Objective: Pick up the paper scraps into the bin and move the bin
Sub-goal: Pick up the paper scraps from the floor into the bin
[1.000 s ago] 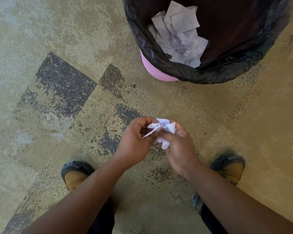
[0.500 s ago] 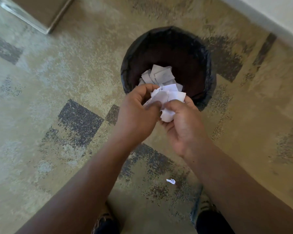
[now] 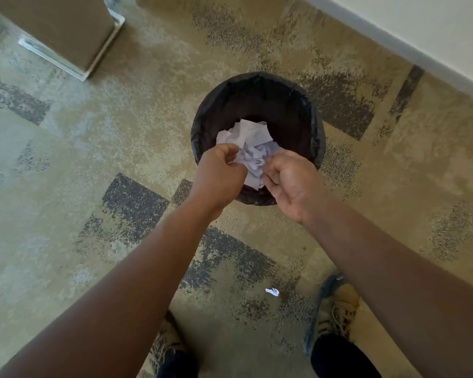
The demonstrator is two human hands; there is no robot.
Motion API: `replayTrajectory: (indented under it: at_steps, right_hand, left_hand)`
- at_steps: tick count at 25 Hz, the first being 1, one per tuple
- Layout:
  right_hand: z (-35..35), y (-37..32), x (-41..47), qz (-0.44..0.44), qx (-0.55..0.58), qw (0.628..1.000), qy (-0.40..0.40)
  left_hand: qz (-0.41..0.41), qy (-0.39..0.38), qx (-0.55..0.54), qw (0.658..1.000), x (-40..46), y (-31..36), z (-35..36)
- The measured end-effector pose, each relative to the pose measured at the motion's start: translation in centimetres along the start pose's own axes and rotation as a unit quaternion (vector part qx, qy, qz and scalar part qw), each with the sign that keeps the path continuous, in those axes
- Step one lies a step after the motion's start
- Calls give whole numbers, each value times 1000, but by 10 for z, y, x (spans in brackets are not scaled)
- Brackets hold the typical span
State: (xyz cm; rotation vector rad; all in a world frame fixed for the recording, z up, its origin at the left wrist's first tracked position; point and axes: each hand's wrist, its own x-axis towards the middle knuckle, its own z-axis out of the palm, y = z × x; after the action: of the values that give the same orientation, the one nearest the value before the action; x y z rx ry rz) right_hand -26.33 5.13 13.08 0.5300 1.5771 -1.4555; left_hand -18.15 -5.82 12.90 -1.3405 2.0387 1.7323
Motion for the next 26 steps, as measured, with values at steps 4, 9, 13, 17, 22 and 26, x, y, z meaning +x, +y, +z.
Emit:
replayTrajectory:
  at_steps: [4, 9, 13, 17, 22, 26]
  right_hand:
    - [-16, 30, -15, -178, -120, 976, -15]
    - [-52, 114, -36, -319, -210, 924, 6]
    - [-101, 208, -22, -197, -343, 918, 24]
    - [-143, 293, 16, -12, -540, 841, 13]
    - [-156, 342, 46, 61, -675, 733, -61]
    - [-160, 353, 58, 13, -725, 684, -80]
  left_hand:
    - [153, 95, 79, 980, -19, -24, 14]
    - [243, 100, 87, 961, -69, -90, 53]
    - [144, -24, 159, 976, -77, -174, 87]
    - [13, -176, 286, 942, -64, -243, 108]
    - [-57, -281, 412, 865, -53, -307, 118]
    - [-29, -295, 475, 828, -58, -321, 112]
